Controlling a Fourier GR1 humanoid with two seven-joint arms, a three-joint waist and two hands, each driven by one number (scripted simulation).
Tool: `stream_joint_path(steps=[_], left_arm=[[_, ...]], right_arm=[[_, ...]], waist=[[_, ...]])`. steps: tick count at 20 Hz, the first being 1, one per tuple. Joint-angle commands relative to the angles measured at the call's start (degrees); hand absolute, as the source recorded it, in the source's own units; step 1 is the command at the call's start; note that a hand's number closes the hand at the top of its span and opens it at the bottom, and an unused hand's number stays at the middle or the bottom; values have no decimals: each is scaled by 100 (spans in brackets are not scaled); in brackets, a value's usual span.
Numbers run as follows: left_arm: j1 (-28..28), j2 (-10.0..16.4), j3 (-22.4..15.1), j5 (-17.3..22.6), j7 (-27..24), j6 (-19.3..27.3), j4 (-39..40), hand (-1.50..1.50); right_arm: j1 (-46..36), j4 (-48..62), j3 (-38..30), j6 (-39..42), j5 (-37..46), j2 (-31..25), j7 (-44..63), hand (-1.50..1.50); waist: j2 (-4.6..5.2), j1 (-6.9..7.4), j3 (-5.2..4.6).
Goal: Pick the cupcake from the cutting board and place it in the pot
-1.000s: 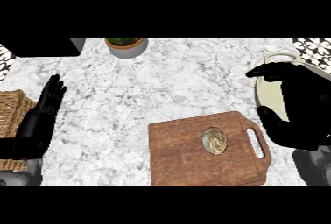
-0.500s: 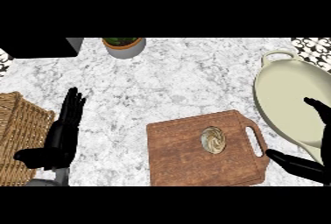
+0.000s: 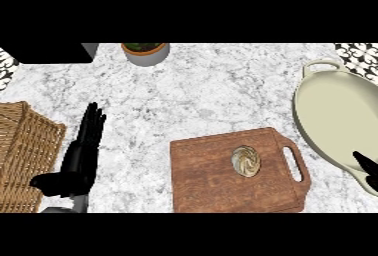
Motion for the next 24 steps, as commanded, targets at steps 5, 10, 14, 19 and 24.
stream_joint_path(steps=[5, 10, 14, 19, 24], left_arm=[[-159, -112, -65, -171, 22, 73, 136, 0], [-219, -100, 111, -69, -36, -153, 251, 0], [99, -234, -27, -243, 140, -81, -105, 0], [-67, -263, 124, -352, 62, -207, 79, 0], [-241, -366, 495, -256, 54, -513, 335, 0]], right_arm=[[224, -623, 868, -288, 2380, -474, 2233, -150], [-218, -804, 1638, 57, 3299, -7, 3626, -150], [-670, -711, 2038, 362, 3644, 523, 4189, -150], [-1061, 94, 1874, 490, 4080, 667, 4442, -150], [-1135, 317, 1857, 847, 4145, 855, 4353, -150]], waist=[[26, 102, -7], [21, 108, 3], [9, 105, 8], [14, 91, 9], [11, 74, 9]])
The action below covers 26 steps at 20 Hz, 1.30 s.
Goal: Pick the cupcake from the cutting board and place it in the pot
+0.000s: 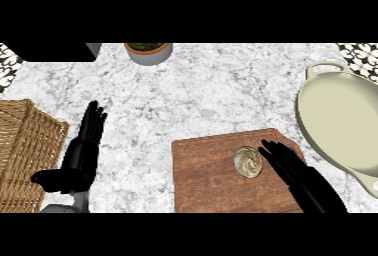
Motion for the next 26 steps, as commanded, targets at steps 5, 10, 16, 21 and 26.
stream_joint_path(steps=[5, 10, 16, 21, 26], left_arm=[[-142, -395, 147, -332, 44, -36, 163, 0], [373, -183, 265, -308, 272, -358, -465, 0], [-122, -402, 428, -441, 326, -415, -27, 0], [-156, -391, 566, -481, 172, -504, 119, 0], [373, -565, 233, -641, 41, -418, -406, 0]], right_arm=[[-136, 784, -119, -91, 312, 367, -442, -150], [-270, 1154, -73, -273, 679, 647, -395, -150], [-906, 1905, -430, -289, 670, 914, -575, -150], [-1048, 2292, 10, -685, 1232, 1328, -564, 150], [-838, 2113, -366, -1560, 1091, 1243, -1183, 150]], waist=[[-1, -14, 1], [-4, 0, 2], [0, -3, 2], [3, 9, 2], [-5, 19, 4]])
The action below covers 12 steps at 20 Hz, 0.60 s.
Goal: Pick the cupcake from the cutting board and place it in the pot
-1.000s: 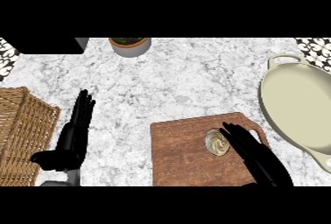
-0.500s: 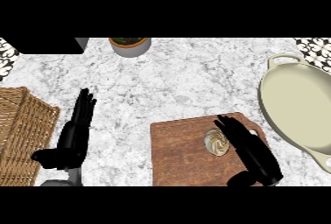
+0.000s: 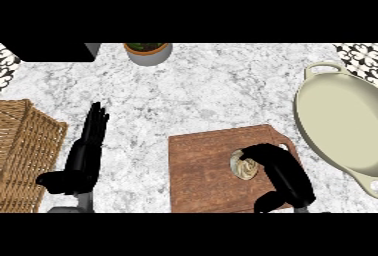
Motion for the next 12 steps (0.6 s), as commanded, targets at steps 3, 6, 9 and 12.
stream_joint_path(steps=[3, 6, 9, 12], left_arm=[[208, -19, -21, -115, 39, -90, -158, 0], [189, -174, -39, -216, 1, 0, -170, 0], [-47, -164, 16, -155, 94, -8, -46, 0], [31, -61, 89, -95, 54, -72, -184, 0]], right_arm=[[-78, 535, -298, -687, -50, 57, -652, 150], [-514, 519, -234, -516, 192, 331, -297, 150], [-839, 688, -1235, -330, -125, 264, 632, 150], [-853, 958, -2382, -523, -251, 339, 2151, 150]], waist=[[30, 23, 54], [29, 25, 52], [71, 60, 54], [262, -26, 40]])
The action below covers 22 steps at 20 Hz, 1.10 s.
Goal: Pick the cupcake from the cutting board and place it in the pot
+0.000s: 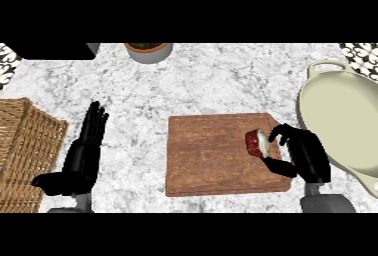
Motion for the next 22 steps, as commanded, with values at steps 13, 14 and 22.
stream_joint_path(steps=[13, 14, 22], left_arm=[[-224, 23, -240, -75, -51, -183, -148, 0], [-338, 21, -263, -75, -28, -211, -153, 0], [-527, -59, -480, -87, 39, -345, -112, 0]], right_arm=[[-2047, 1336, -3115, -835, 1248, -1121, 5217, 150], [-2184, 1481, -3148, -815, 1495, -1283, 5473, 150], [-3287, 2522, -3312, -202, 3229, -2203, 7614, 150]], waist=[[336, 698, -49], [369, 745, -46], [412, 1201, -32]])
